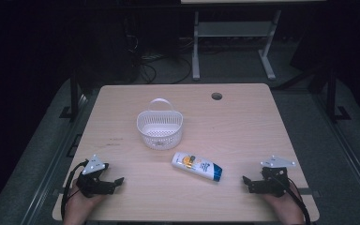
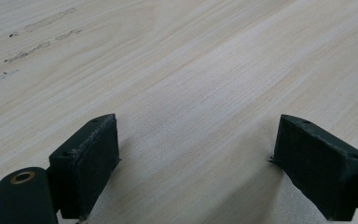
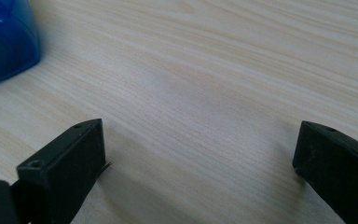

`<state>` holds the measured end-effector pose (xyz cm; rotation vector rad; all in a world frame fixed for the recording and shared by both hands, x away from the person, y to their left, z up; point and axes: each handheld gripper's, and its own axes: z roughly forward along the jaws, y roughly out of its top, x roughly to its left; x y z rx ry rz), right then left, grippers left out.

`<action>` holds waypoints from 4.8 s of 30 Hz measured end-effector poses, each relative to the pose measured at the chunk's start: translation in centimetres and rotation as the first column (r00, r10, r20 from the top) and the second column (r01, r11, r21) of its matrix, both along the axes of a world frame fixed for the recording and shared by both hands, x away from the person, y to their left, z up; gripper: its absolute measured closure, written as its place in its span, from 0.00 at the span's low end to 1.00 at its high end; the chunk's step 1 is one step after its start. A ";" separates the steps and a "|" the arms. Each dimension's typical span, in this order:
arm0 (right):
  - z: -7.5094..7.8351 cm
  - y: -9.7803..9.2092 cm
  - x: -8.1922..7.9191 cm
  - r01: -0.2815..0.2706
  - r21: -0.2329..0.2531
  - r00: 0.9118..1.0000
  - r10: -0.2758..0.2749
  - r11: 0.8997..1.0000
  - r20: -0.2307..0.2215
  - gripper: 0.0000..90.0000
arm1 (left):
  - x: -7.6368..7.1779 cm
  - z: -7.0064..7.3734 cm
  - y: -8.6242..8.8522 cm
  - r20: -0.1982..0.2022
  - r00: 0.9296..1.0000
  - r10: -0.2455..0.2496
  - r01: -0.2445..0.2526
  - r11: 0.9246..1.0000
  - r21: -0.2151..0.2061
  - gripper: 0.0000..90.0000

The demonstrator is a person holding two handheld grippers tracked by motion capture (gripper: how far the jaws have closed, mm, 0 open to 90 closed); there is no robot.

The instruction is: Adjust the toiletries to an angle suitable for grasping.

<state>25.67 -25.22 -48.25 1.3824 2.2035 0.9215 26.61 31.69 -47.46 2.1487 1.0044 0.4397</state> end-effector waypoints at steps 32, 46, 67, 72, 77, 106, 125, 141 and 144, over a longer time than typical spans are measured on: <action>1.8 0.1 0.4 -0.081 0.096 0.997 0.081 0.992 0.004 0.55 | -0.1 0.0 0.0 0.002 1.000 0.004 -0.004 1.000 0.000 0.15; 3.1 1.6 1.4 -0.181 0.158 0.983 0.179 0.971 0.028 0.93 | -0.1 0.0 0.0 0.001 1.000 0.002 -0.002 1.000 0.003 0.15; 3.9 4.8 3.5 -0.280 0.173 0.960 0.277 0.944 0.041 0.99 | -0.1 0.0 0.0 0.000 1.000 0.002 -0.002 1.000 0.004 0.15; 4.0 5.6 3.9 -0.296 0.171 0.955 0.293 0.940 0.043 0.99 | -0.1 0.0 0.0 -0.002 1.000 0.001 -0.001 1.000 0.006 0.15; 4.3 6.5 4.4 -0.315 0.172 0.949 0.311 0.933 0.051 0.99 | -0.1 0.0 0.0 -0.001 1.000 0.004 -0.004 1.000 0.002 0.15; 5.5 12.0 8.2 -0.392 0.201 0.919 0.389 0.898 0.054 0.99 | -0.1 0.0 0.0 -0.001 1.000 0.002 -0.002 1.000 0.001 0.15; 5.5 15.7 10.7 -0.414 0.222 0.909 0.414 0.883 0.047 0.99 | -0.1 0.0 0.0 -0.001 1.000 0.002 -0.002 1.000 0.001 0.15; 4.0 19.0 11.7 -0.469 0.175 0.876 0.482 0.865 -0.032 0.99 | -0.1 0.0 0.0 -0.001 1.000 -0.001 0.001 1.000 0.001 0.15; 3.6 19.2 11.7 -0.473 0.171 0.871 0.488 0.864 -0.054 0.99 | -0.1 0.0 0.0 -0.001 1.000 -0.001 0.001 1.000 0.001 0.15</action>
